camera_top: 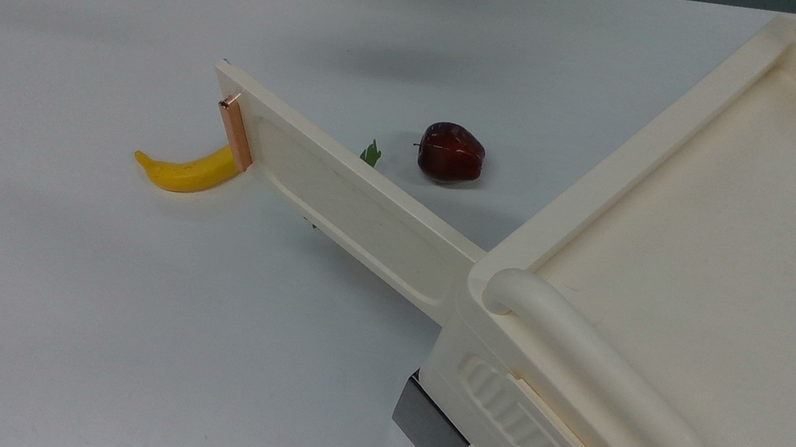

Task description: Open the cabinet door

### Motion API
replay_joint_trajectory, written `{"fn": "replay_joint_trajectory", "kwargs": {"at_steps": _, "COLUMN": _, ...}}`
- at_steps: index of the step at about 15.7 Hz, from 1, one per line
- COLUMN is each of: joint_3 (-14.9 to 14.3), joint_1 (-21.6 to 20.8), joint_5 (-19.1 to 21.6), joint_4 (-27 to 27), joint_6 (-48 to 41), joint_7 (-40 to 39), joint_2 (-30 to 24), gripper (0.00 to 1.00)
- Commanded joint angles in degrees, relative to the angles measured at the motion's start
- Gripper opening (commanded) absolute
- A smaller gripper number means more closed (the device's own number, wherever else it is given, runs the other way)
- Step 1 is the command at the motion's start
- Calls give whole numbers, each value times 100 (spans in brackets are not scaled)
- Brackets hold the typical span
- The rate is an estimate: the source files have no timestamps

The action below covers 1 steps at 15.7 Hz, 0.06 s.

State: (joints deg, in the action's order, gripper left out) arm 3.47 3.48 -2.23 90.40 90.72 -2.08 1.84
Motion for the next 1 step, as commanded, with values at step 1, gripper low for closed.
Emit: {"fn": "replay_joint_trajectory", "kwargs": {"at_steps": 1, "joint_3": -4, "joint_1": 144, "joint_5": -50, "joint_4": 207, "joint_6": -1, "joint_7": 120, "joint_2": -167, "gripper": 100}}
